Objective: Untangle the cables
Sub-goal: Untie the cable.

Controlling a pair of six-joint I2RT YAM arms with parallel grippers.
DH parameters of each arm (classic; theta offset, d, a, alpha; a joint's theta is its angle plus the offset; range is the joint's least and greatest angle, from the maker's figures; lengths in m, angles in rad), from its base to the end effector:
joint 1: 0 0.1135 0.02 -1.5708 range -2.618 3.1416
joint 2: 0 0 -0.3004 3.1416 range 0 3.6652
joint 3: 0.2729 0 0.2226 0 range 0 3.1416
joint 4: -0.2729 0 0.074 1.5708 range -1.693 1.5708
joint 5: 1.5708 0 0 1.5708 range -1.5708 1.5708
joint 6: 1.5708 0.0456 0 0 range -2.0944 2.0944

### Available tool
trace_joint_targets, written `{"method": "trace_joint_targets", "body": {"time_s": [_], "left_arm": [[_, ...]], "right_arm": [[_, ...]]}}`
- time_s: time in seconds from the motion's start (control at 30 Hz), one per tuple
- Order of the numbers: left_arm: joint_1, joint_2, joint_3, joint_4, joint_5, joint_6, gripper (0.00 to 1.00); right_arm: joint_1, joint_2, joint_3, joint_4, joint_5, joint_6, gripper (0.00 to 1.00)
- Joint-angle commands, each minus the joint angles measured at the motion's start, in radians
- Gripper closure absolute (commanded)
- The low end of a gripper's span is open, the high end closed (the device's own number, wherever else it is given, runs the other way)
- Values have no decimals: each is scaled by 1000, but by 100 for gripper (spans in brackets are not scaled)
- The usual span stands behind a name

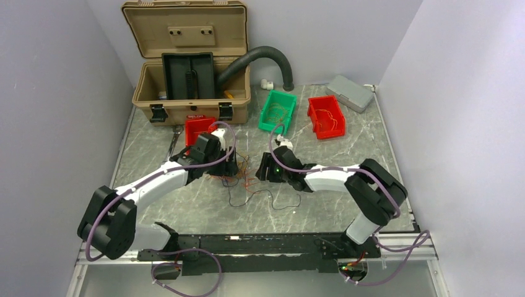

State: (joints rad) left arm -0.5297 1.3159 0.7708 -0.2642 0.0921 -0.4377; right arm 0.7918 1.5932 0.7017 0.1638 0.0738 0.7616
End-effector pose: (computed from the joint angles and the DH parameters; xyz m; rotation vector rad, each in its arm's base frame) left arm 0.2059 -0.1254 0.2579 0.1579 2.4464 -0.5563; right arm 0.2113 0.2092 0.2053 0.0035 2.4026 0.6918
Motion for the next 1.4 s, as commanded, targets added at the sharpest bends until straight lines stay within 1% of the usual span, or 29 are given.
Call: {"method": "trace_joint_targets", "body": {"time_s": [0.0, 0.07, 0.17, 0.2, 0.3, 0.33, 0.47, 0.6, 0.8, 0.97, 1.17, 1.3, 1.37], "left_arm": [[0, -52, -48, 57, 8, -21, 24], [1, -79, -64, 52, -12, -23, 22], [1, -128, -79, 42, -38, -14, 20], [1, -142, -84, 40, -45, -11, 20], [1, -179, -91, 46, -45, -7, 18], [2, -187, -91, 47, -43, -7, 17], [1, -199, -87, 49, -34, 4, 17], [1, -218, -74, 55, -16, 20, 17], [-1, -264, -46, 77, 10, 48, 17], [-4, -261, 19, 68, 30, 56, 15], [-47, -251, 83, 72, 13, 73, 13], [-97, -226, 117, 70, -7, 96, 12], [-115, -214, 130, 87, 10, 108, 12]], "right_arm": [[1, 84, 66, 126, -59, 32, 40], [0, 115, 66, 149, -67, 35, 45], [0, 127, 62, 170, -108, 35, 59], [1, 127, 62, 169, -114, 32, 66], [0, 114, 74, 139, -100, 12, 95], [0, 102, 80, 118, -85, 3, 100], [0, 14, 102, 12, -10, -68, 100], [2, -126, 158, -114, 44, -186, 100], [7, -322, 287, -302, 21, -337, 100], [8, -456, 395, -410, -6, -384, 100], [8, -517, 534, -531, -23, -419, 100], [9, -543, 571, -559, -4, -425, 100], [8, -549, 586, -570, -4, -428, 100]]}}
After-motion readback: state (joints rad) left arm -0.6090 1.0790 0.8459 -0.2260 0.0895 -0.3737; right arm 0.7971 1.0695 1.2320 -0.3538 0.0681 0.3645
